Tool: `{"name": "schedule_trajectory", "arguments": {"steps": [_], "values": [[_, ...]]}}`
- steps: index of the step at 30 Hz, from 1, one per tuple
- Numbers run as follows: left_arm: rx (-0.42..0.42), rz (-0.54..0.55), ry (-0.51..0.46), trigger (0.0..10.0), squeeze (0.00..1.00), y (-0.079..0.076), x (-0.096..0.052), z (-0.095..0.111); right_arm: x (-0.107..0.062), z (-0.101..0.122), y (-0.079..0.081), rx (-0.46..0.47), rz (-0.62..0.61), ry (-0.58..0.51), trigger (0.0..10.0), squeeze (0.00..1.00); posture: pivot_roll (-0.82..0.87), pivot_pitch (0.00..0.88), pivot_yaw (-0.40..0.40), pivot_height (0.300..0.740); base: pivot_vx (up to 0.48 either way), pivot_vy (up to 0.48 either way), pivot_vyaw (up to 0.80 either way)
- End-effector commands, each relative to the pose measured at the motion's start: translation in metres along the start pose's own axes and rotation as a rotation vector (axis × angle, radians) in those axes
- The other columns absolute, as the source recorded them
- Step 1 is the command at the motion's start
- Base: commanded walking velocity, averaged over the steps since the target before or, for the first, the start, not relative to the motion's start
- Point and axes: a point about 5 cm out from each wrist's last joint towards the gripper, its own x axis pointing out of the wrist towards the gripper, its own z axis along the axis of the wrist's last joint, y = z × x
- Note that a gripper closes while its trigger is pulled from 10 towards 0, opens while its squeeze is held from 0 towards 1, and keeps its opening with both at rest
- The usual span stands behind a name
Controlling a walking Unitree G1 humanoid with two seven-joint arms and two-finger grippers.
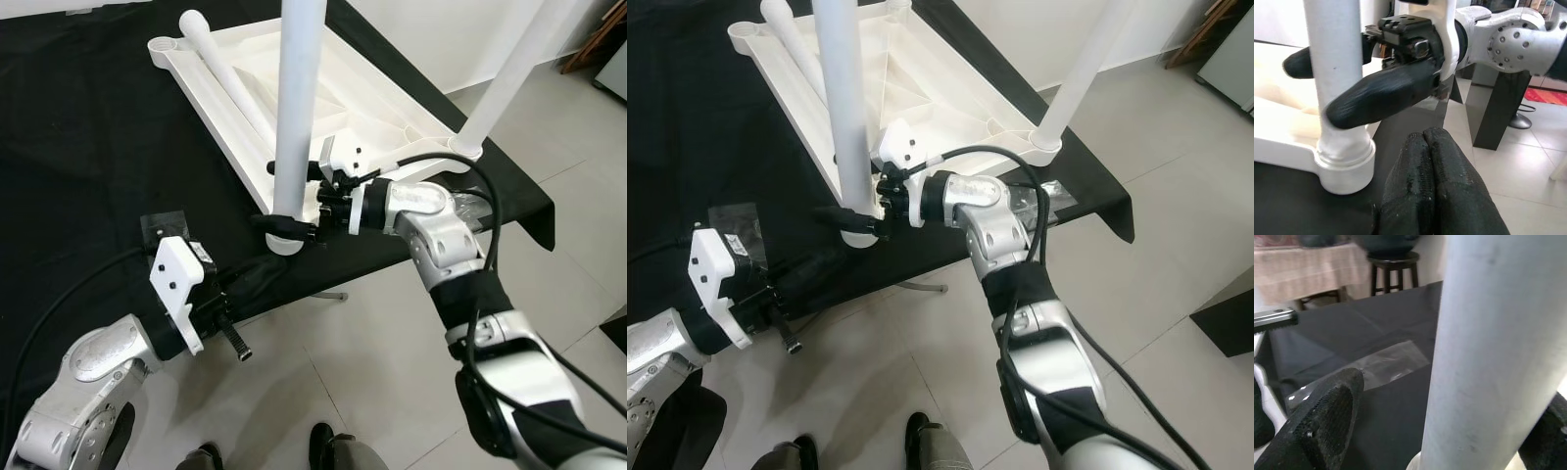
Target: Building children table
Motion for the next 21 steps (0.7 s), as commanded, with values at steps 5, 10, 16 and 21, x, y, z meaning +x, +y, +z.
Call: {"name": "schedule_trajectory", "arguments": {"steps": [5,10,16,21], "values": [[0.018,0.013,0.024,10.0,0.00,0.001,-0.009,0.001,0.001,-0.010,0.006,0.024,0.131,0.016,1.9,0.00,0.10,0.286,-0.103,0.740,0.000,0.000,0.00],[0.021,0.011,0.037,10.0,0.00,-0.001,-0.009,-0.001,-0.007,-0.020,0.006,0.047,0.154,0.046,0.0,0.00,0.12,0.289,-0.110,0.740,0.000,0.000,0.00],[0.028,0.018,0.029,10.0,0.00,-0.002,-0.010,0.002,-0.042,-0.042,0.004,0.098,0.021,0.075,0.0,0.00,0.11,0.295,-0.120,0.740,0.000,0.000,0.00],[0.041,0.034,0.033,10.0,0.00,0.003,-0.015,0.004,-0.062,-0.084,0.015,0.205,-0.300,0.183,0.0,0.00,0.09,0.304,-0.106,0.740,0.000,0.000,0.00]]}}
